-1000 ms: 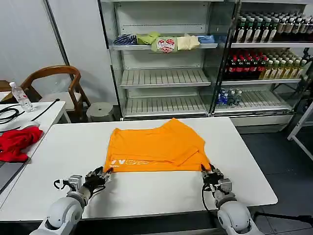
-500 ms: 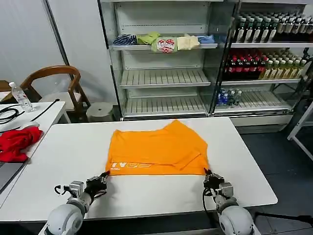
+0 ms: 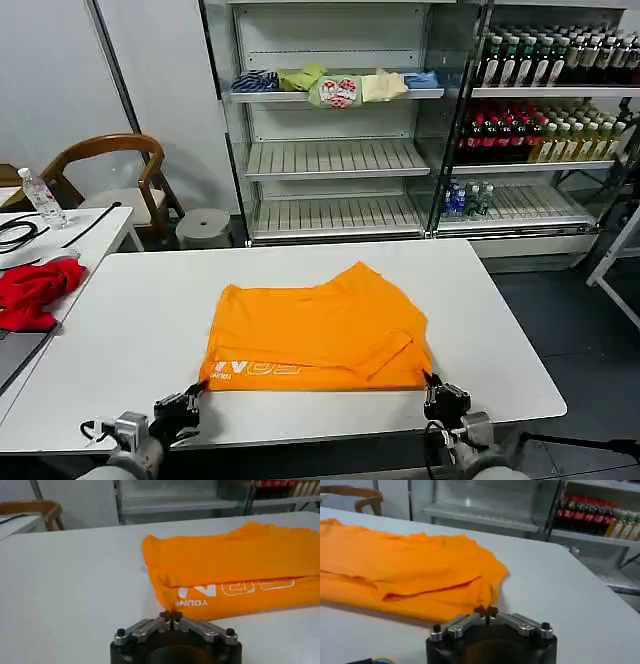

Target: Fold and organize the clothes.

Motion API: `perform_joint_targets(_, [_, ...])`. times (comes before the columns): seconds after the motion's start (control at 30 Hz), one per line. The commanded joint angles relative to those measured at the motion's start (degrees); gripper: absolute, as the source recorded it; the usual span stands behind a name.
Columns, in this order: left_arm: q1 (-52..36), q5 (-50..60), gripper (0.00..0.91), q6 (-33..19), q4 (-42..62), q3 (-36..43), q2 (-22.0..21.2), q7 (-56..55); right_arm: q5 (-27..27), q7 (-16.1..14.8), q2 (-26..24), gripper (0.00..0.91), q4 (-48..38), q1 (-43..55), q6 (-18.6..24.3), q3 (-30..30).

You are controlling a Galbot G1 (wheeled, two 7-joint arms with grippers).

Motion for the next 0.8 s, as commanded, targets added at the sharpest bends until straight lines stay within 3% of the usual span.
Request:
perform_joint_targets(0.03, [13.3,3.1,0.060,2.2,-9.9,-7.7,2.2,0.4,-0.8,0.9,-2.5,0.907,7.4,-7.4,0.9,1.7])
perform_joint_targets(0.07, [14.6,3.4,0.645,2.9,-11.1,-8.6,2.8,0.4,-0.5,0.9,-3.2,0.907,8.3,-7.8,0.8,2.5])
perform_joint_targets(0.1, [15.0,3.5,0.907,4.1,-12.7,-8.8,3.0,0.4,0.2,1.0,-3.9,0.907,9.3,-8.1,0.6,3.2])
perform_joint_targets(0.27, [10.4,3.2,0.907,3.7,-14.5,-6.7,3.4,0.8,1.2,0.7,-6.1,0.907,12.9,-4.2,0.6,6.3])
perform_joint_targets(0.4, [1.6,1.7,0.907,3.3,-13.4,-3.8,4.5,2.2,6.4,-0.7,-8.2,0.907,12.3,4.2,-1.1,7.4])
perform_joint_targets(0.5, [-6.2,0.8,0.907,2.4,-9.4,0.2,4.4,2.8,5.8,-0.1,-8.0,0.907,7.9,13.7,-1.4,3.8])
perform_joint_targets(0.6, [-15.9,1.1,0.907,1.1,-2.7,4.3,3.5,3.7,6.1,1.1,-5.0,0.907,-2.1,24.1,-3.0,-4.0])
perform_joint_targets(0.8, [-31.0,0.2,0.907,0.0,11.5,10.8,2.7,5.3,4.0,1.5,2.7,0.907,-21.1,41.1,-2.7,-12.4])
